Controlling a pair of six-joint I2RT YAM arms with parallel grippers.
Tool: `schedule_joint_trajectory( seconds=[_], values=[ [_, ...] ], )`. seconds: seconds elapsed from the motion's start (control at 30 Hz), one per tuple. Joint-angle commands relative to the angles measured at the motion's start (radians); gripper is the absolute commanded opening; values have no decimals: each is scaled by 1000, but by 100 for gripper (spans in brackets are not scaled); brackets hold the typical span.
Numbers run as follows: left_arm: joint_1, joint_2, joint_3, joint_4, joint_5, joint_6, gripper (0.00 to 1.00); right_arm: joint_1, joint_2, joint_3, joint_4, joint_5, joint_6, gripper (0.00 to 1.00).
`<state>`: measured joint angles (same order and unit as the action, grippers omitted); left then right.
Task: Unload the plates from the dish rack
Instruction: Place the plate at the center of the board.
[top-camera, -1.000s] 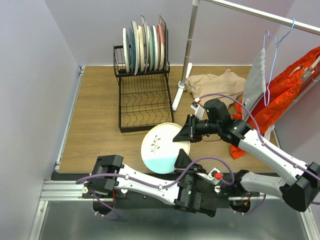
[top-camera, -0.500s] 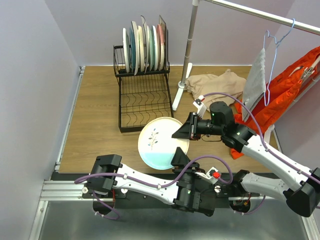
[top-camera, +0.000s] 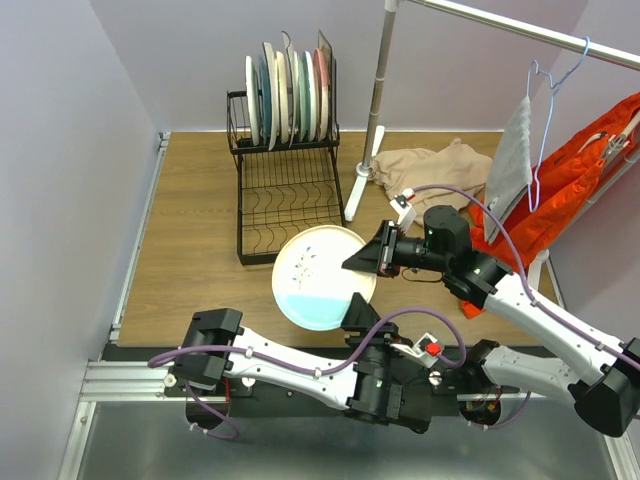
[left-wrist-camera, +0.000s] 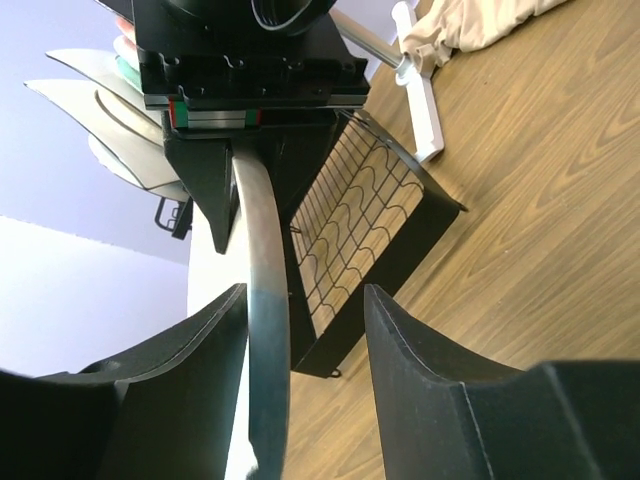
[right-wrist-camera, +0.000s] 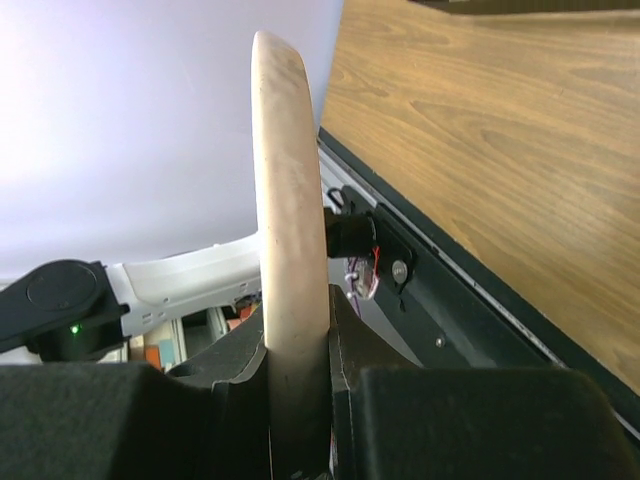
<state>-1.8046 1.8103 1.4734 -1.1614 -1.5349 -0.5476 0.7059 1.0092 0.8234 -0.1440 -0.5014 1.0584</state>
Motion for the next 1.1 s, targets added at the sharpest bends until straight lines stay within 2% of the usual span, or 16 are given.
schedule_joint_trajectory(
  seconds=[0.0, 0.07, 0.17, 0.2, 0.33, 0.47, 0.7, 0.83, 0.9, 1.07],
  values=[
    [-30, -26, 13, 57, 33, -104, 57, 3, 8, 83, 231, 75, 57, 1],
    [-36, -54, -11, 97, 48, -78, 57, 3, 32, 97, 239, 92, 48, 1],
    [-42, -115, -71, 267, 105, 67, 57, 3, 58, 126, 251, 118, 35, 1],
    [-45, -141, -93, 399, 148, 184, 61, 3, 65, 134, 253, 124, 31, 1],
    [-55, -317, -211, 707, 268, 395, 64, -3, 86, 175, 251, 152, 5, 1],
    [-55, -417, -268, 828, 334, 454, 67, -20, 80, 168, 251, 207, -29, 1],
    [-35, -600, -352, 1052, 580, 525, 70, -98, 37, 99, 242, 257, -66, 1],
    [91, -785, -461, 1229, 804, 534, 70, -160, -6, 44, 189, 340, -83, 1],
    [190, -848, -516, 1284, 914, 525, 70, -213, -29, 19, 179, 339, -80, 1],
    [352, -989, -499, 1217, 953, 479, 76, -298, -89, -53, 84, 388, -112, 1]
  ],
)
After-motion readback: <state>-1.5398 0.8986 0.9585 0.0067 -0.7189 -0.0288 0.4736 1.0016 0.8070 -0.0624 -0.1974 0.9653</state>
